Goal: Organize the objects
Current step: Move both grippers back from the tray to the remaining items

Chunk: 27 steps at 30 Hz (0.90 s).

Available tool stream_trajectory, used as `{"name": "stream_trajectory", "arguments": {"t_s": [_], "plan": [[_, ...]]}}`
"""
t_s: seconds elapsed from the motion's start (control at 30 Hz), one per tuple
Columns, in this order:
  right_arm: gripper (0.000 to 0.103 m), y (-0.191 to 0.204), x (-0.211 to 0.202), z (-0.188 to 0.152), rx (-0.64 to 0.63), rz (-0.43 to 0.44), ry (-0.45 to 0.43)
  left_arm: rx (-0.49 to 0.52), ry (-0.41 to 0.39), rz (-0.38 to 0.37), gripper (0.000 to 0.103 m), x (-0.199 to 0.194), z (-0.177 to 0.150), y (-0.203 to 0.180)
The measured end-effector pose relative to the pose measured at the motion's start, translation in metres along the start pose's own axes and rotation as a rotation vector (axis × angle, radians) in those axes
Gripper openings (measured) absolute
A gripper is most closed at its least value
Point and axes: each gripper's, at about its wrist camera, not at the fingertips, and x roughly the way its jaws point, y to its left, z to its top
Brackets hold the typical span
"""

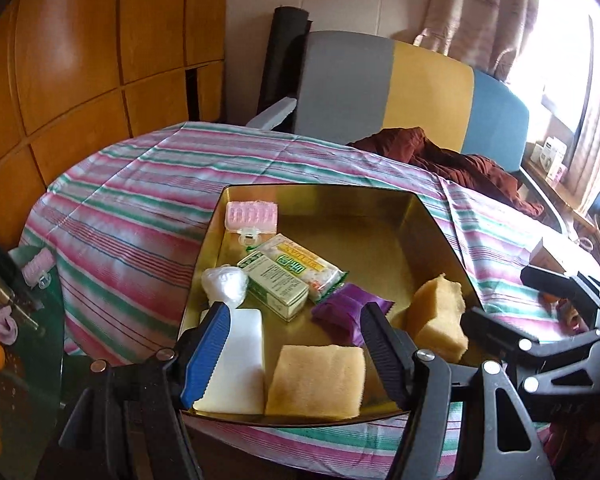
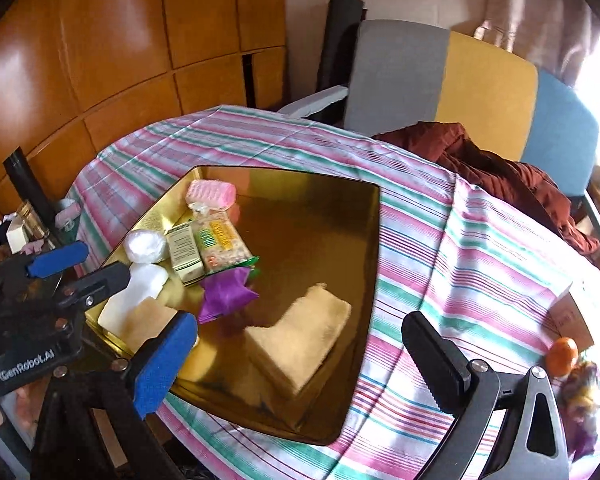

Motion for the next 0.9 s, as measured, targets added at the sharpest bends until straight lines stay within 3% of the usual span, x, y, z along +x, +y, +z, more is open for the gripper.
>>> {"name": "stream_trajectory", "arguments": {"t_s": [0.5,0.7,0.9], "plan": [[0.103,-0.03,-0.022,-0.007,0.049,-0.079,-0.044,0.051,-0.011,-0.049,0.069,-0.012,-0.001,-0.039],[0.103,-0.062,-0.026,-0.017,0.107,-0.128,-0.033,0.088,0.002,-0.068,0.069,-0.011,-0.002,-0.052],[0.103,-0.113,-0.033,-0.036,0.174,-0.229,-0.007,0.139,0.008,-0.09,0.069,-0.011,-0.004,-0.069]]}}
